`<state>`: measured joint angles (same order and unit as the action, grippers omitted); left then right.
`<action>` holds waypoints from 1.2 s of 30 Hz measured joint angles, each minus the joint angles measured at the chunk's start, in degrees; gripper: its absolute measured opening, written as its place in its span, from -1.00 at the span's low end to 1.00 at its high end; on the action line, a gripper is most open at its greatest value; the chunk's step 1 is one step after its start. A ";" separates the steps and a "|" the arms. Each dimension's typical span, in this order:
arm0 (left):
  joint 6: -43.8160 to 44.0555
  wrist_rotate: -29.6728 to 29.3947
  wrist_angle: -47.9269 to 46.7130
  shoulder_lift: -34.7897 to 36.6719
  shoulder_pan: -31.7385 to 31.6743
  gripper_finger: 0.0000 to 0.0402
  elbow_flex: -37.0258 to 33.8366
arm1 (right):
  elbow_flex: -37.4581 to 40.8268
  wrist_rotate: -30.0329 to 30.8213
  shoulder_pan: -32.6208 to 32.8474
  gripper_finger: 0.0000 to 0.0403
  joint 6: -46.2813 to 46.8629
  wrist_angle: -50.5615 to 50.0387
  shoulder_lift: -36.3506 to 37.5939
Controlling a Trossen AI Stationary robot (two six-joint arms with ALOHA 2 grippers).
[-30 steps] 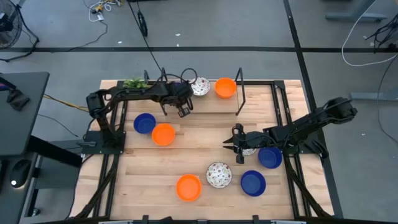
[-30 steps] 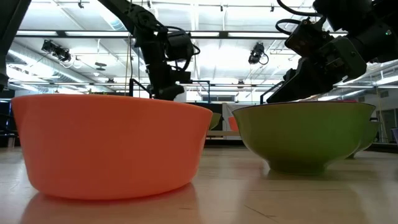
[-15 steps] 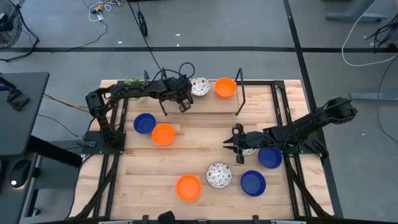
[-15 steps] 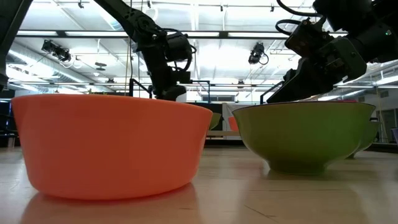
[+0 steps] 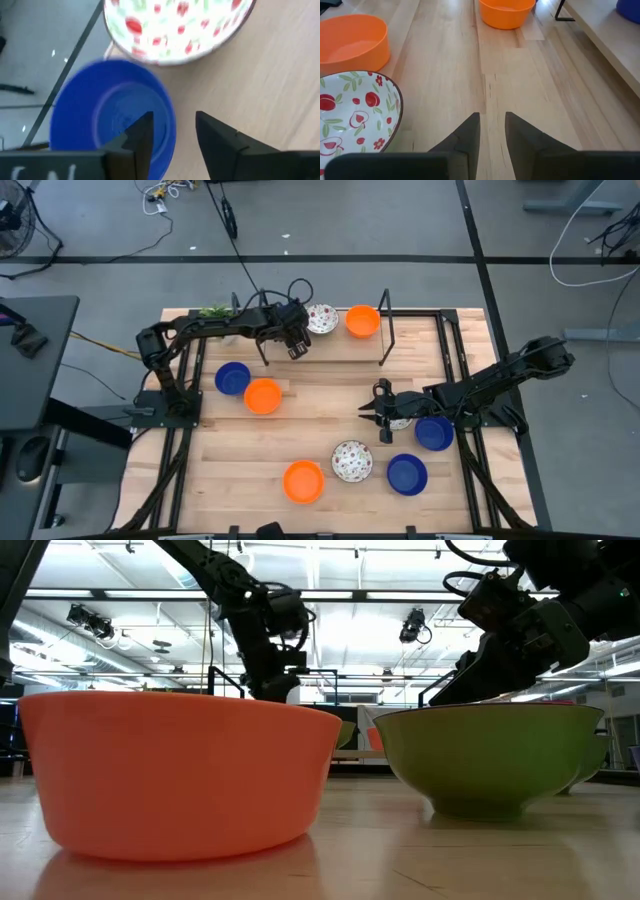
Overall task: Pick & Place Mini bowls
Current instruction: Stack the white bowl on top of the white bowl on the shelf
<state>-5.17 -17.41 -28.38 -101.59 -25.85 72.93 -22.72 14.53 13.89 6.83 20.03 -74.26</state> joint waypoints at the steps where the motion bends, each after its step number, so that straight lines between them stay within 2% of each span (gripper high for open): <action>1: 0.00 0.15 -0.13 0.29 0.27 -0.21 0.70 | 0.00 0.02 -0.02 -0.54 -0.02 0.00 0.00; 6: -0.06 2.18 -2.05 2.20 2.37 -0.19 4.79 | 0.00 0.00 -0.01 -0.54 -0.02 -0.13 0.00; 12: -0.48 10.98 -1.94 6.50 7.47 -0.26 5.27 | 0.00 0.00 0.00 -0.54 0.09 -1.49 0.00; 17: -0.28 12.34 3.18 9.55 16.05 -0.37 -0.93 | 0.00 -0.03 0.06 -0.54 0.37 -1.90 -0.01; 22: 3.65 11.77 20.58 11.60 26.05 -0.48 -12.45 | 0.00 -2.03 1.02 -0.54 1.50 1.24 -0.07; 25: 5.30 8.16 27.97 12.08 32.21 -0.53 -18.27 | 0.00 -5.74 1.11 -0.54 2.23 6.06 -0.07; 29: 9.08 -2.05 34.70 12.25 39.59 -0.60 -23.53 | -1.45 -14.62 1.37 -0.52 -2.23 10.55 -0.07; 32: 12.49 -8.89 38.56 12.35 44.38 -0.64 -26.87 | -6.20 -18.28 3.87 -0.45 -2.94 2.75 -0.02; 36: 16.99 -17.41 43.53 12.38 49.43 -0.67 -31.73 | -13.98 -16.19 8.84 -0.26 -5.19 -14.30 -1.24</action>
<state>11.82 -34.82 15.15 -89.21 23.58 41.19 -36.70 -1.66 22.73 1.64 5.73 -75.50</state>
